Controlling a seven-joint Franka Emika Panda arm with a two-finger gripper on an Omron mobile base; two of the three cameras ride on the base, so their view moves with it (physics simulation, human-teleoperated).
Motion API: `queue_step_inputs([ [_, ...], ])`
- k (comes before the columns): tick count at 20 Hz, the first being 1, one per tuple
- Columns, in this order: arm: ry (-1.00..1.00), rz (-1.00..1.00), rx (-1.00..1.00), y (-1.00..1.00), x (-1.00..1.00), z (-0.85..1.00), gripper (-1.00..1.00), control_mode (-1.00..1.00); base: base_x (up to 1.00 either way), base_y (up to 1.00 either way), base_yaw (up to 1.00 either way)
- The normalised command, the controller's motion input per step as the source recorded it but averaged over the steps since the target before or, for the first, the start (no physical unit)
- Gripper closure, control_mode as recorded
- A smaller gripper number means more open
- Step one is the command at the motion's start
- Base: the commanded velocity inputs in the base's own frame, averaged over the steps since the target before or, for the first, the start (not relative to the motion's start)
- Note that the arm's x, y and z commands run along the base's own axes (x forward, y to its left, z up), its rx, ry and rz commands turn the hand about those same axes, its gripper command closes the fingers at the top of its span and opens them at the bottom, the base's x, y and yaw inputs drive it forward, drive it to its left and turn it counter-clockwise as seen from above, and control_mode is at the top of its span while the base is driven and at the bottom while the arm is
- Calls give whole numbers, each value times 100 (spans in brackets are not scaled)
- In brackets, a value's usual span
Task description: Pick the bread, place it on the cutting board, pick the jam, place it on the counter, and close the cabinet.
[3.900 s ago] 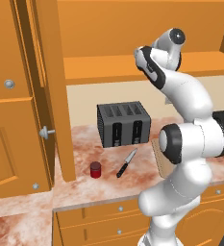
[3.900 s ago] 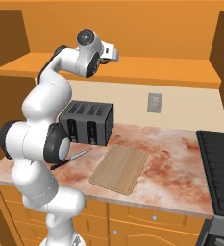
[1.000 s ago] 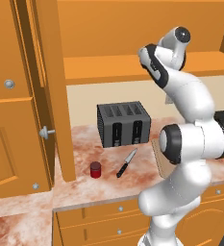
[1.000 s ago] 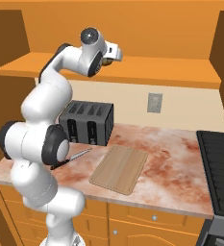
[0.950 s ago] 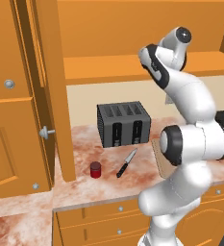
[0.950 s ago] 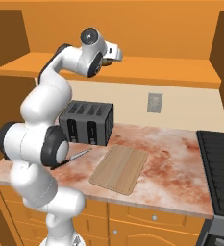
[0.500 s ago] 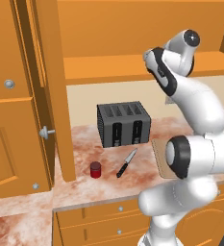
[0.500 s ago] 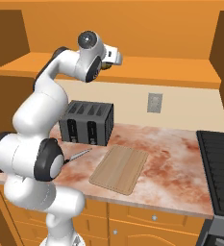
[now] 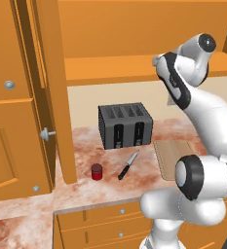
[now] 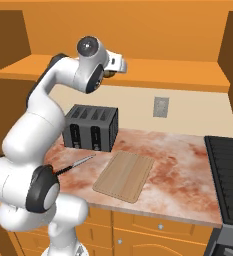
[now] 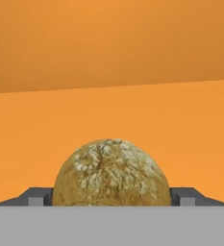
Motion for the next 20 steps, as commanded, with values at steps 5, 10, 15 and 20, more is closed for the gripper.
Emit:
queue_step_inputs([
  [5,0,0,0,-10,-61,0,100,-100,0,0,0],
  [10,0,0,0,-8,-63,0,100,-100,0,0,0],
  [15,0,0,0,-6,-64,0,100,-100,0,0,0],
  [20,2,0,0,-7,-53,0,100,-100,0,0,0],
])
